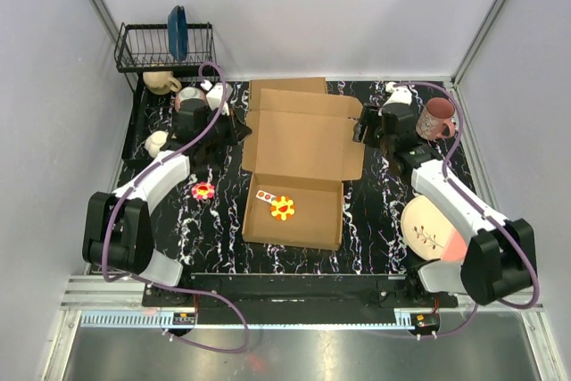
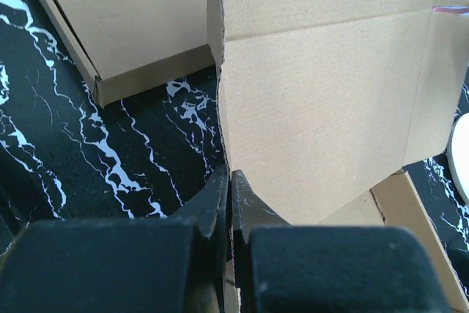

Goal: Fold the paper box

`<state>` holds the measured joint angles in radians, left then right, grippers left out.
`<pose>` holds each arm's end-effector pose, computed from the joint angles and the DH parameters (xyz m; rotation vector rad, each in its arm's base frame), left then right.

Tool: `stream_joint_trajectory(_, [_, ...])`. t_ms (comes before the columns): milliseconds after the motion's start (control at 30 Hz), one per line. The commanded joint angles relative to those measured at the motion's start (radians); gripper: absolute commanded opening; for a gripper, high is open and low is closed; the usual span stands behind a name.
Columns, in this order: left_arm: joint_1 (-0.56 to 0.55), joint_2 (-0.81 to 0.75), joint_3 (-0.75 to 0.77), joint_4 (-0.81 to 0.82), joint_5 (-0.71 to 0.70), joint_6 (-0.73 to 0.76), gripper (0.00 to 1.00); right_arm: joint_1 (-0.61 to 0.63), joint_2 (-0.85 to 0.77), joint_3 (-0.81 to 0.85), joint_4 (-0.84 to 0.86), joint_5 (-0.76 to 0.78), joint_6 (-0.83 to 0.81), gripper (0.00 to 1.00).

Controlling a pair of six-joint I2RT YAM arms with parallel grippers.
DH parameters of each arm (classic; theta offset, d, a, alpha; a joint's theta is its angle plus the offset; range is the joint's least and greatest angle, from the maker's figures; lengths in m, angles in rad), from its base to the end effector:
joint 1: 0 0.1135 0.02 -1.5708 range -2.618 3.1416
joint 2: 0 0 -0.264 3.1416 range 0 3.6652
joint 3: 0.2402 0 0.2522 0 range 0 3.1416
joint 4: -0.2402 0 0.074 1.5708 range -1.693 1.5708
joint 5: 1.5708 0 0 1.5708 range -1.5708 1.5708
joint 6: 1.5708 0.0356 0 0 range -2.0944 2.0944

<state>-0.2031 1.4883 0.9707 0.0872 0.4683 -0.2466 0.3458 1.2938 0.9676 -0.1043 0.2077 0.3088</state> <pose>0.3268 -0.0837 0.2634 0.2634 2.0143 -0.7540 0.2828 0.0941 0.3004 0.0963 1.9955 0.2142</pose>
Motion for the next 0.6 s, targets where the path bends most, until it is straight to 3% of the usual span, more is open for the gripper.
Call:
stream_joint_trajectory(0, [-0.002, -0.069, -0.010, 0.100, -0.023, 0.030, 0.00, -0.011, 0.061, 0.115, -0.017, -0.136, -0.071, 0.70])
stream_joint_trajectory(133, [-0.002, -0.072, -0.012, 0.105, -0.026, 0.027, 0.00, -0.033, 0.082, 0.143, -0.089, -0.165, -0.071, 0.70])
stream_joint_trajectory(567, [-0.002, -0.072, -0.018, 0.109, -0.026, 0.024, 0.00, -0.044, 0.182, 0.143, -0.075, -0.200, -0.070, 0.67])
